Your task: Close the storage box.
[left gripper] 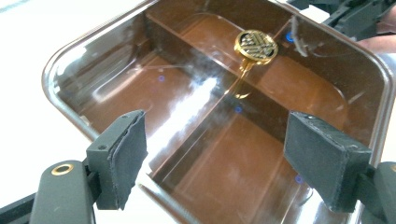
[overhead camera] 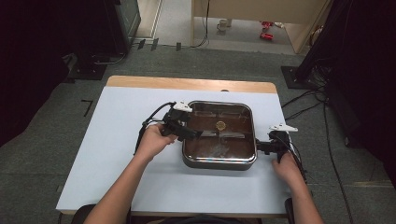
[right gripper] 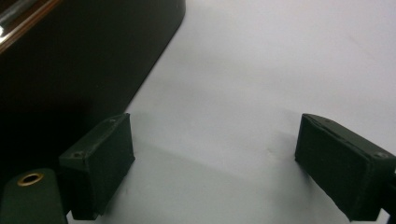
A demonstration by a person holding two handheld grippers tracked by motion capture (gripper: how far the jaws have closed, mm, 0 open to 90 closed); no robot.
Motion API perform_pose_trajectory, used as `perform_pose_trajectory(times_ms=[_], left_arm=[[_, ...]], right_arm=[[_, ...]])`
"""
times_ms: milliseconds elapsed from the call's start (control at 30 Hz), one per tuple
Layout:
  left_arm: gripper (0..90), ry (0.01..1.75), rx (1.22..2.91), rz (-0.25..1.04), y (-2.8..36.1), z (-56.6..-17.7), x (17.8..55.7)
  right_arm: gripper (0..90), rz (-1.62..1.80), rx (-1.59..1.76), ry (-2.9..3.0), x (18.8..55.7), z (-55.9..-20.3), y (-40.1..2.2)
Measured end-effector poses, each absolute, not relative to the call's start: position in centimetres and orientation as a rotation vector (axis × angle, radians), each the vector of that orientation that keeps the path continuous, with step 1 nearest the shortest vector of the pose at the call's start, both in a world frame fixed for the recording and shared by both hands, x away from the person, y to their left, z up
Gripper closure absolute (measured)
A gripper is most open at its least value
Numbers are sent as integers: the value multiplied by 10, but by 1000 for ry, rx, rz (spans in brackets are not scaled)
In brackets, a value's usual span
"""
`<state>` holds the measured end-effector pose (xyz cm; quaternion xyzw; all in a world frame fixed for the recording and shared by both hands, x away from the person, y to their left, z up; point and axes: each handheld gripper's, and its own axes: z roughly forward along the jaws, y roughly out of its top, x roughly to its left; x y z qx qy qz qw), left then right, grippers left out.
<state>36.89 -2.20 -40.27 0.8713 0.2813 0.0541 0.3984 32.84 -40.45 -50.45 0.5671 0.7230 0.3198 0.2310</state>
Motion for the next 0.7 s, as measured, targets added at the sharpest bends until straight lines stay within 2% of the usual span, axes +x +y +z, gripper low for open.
perform_pose_trajectory(times_ms=[433,700], left_arm=[[209,780,2158,189,12,-413,335],[193,878,2132,247,41,-423,317]], right_arm=[[111,879,1556,1988,328,-504,-404],[112,879,1558,1988,328,-504,-404]])
